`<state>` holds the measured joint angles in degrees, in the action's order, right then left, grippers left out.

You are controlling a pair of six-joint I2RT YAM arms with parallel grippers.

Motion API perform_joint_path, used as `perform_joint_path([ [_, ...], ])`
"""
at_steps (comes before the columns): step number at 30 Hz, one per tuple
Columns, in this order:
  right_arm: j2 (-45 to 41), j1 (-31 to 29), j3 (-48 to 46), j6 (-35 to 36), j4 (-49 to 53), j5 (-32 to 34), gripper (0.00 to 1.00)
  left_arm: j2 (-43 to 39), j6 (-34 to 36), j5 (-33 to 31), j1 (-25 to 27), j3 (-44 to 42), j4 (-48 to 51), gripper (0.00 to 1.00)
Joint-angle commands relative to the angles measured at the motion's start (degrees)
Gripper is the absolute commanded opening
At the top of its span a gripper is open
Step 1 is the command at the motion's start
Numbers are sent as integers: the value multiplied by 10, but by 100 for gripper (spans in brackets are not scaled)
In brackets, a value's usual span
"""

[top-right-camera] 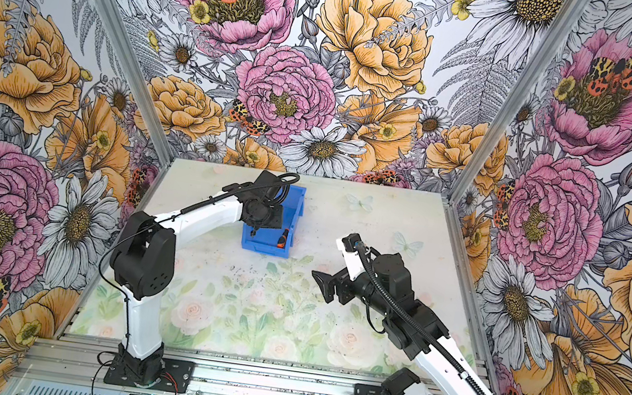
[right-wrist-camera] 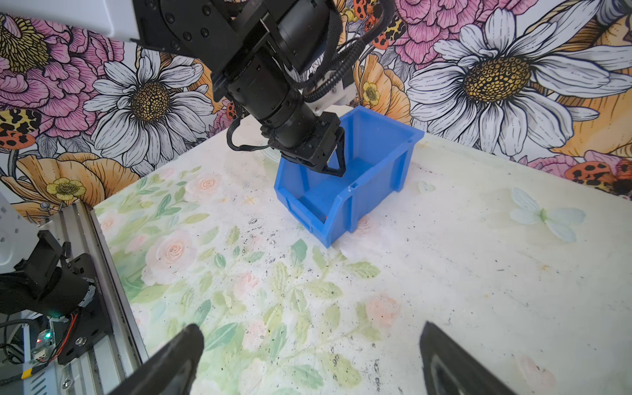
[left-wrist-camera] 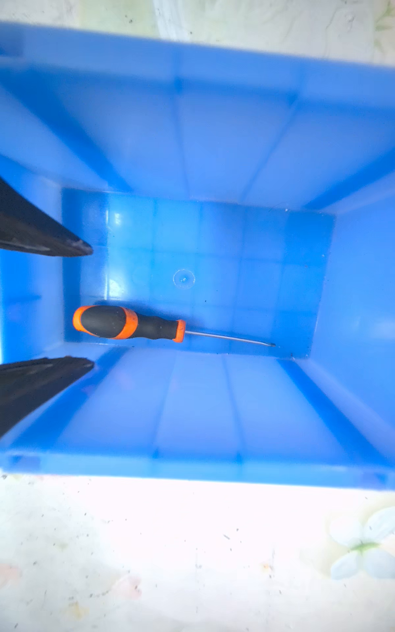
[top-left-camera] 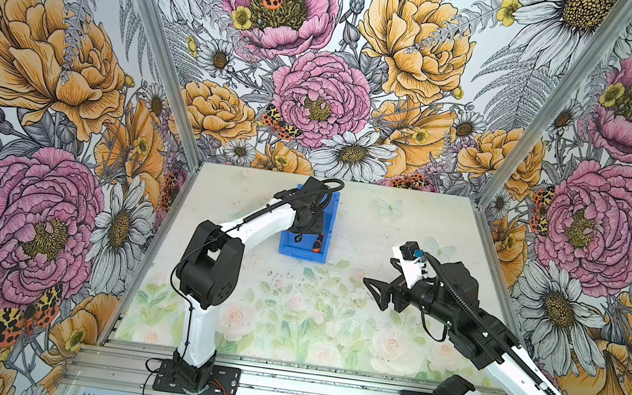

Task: Put the screwdriver in the bin

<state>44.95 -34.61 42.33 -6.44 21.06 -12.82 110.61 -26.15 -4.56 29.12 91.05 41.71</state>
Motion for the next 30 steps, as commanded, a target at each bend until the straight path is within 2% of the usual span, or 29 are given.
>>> perform_joint_path([
  [1, -15, -6, -14, -8, -4, 14, 100, -31, -10, -13, 9, -20, -10, 50],
  [5, -31, -5, -24, -18, -1, 50, 100, -57, -15, -23, 18, -47, -10, 50],
  [18, -82, -5, -52, -42, 20, 157, 99, -289, -38, -70, 30, -213, -7, 51],
  [19, -83, -5, -54, -41, 22, 167, 100, -308, -37, -70, 27, -227, -6, 53],
  [21, -87, -5, -53, -39, 24, 191, 99, -351, -36, -70, 16, -257, -5, 67],
  [24, -91, -4, -56, -38, 24, 225, 99, -402, -36, -63, -18, -298, -3, 78],
  [27, -90, -4, -63, -36, 24, 257, 100, -434, -21, -41, -58, -328, -4, 88],
  [30, -92, -3, -72, -40, 24, 277, 99, -445, 8, -18, -90, -342, -4, 93],
])
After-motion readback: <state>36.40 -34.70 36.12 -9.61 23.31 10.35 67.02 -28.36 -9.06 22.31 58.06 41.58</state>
